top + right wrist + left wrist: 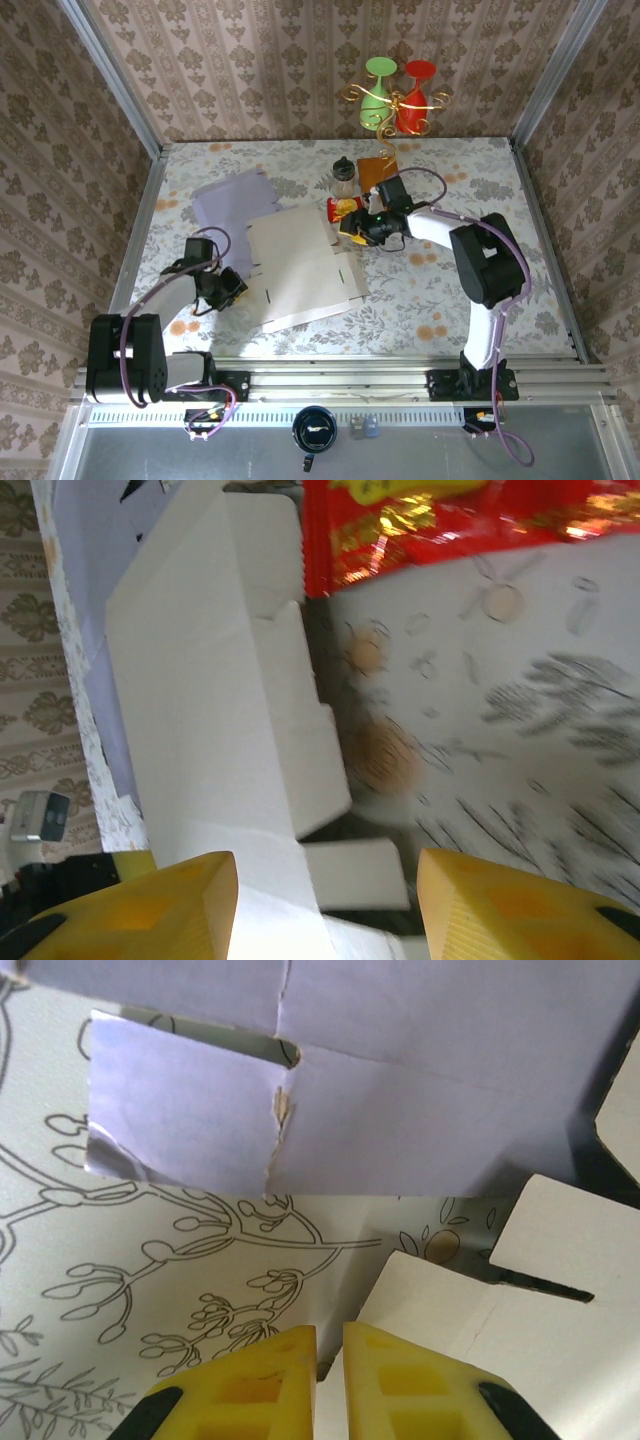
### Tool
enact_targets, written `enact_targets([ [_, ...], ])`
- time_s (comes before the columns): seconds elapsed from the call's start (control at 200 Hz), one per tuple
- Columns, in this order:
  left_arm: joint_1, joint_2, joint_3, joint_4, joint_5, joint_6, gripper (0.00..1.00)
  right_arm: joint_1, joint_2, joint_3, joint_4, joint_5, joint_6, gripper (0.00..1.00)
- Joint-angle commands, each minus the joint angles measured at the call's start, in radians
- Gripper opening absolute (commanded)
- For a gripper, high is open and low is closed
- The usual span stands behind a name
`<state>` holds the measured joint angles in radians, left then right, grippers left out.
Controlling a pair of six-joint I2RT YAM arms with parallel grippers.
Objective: Fold the paper box
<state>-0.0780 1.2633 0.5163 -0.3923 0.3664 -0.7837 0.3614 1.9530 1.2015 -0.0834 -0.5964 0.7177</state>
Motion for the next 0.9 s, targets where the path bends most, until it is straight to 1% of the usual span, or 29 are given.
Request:
enact_targets([
  [0.0, -0.006, 0.016, 0.005, 0.021, -0.007, 0.02, 0.15, 0.02, 0.064, 0.051, 0.066, 0.023, 0.072, 0.52],
  [0.18, -0.006, 0.034, 0.014, 0.02, -0.012, 0.031, 0.15, 0.035, 0.149, 0.111, 0.104, -0.016, 0.116, 0.52],
  [0.265, -0.006, 0.045, 0.017, 0.023, -0.012, 0.035, 0.15, 0.047, 0.175, 0.136, 0.082, -0.021, 0.11, 0.52],
  [0.36, -0.005, 0.059, 0.021, 0.03, -0.01, 0.036, 0.15, 0.051, 0.185, 0.122, 0.109, -0.026, 0.13, 0.52],
  [0.475, -0.005, 0.076, 0.027, 0.032, -0.006, 0.04, 0.15, 0.053, 0.199, 0.115, 0.145, -0.062, 0.156, 0.52],
  [0.595, -0.005, 0.094, 0.033, 0.04, -0.006, 0.045, 0.15, 0.054, 0.193, 0.099, 0.178, -0.076, 0.179, 0.48],
  [0.66, -0.005, 0.105, 0.037, 0.044, -0.004, 0.044, 0.15, 0.054, 0.184, 0.088, 0.196, -0.074, 0.192, 0.44],
  [0.72, -0.006, 0.112, 0.043, 0.049, -0.001, 0.045, 0.15, 0.054, 0.174, 0.085, 0.201, -0.066, 0.199, 0.37],
  [0.85, -0.005, 0.114, 0.054, 0.042, -0.007, 0.05, 0.15, 0.056, 0.148, 0.078, 0.205, -0.048, 0.217, 0.15],
  [0.895, -0.005, 0.111, 0.06, 0.037, -0.01, 0.054, 0.15, 0.056, 0.137, 0.075, 0.204, -0.039, 0.225, 0.06],
])
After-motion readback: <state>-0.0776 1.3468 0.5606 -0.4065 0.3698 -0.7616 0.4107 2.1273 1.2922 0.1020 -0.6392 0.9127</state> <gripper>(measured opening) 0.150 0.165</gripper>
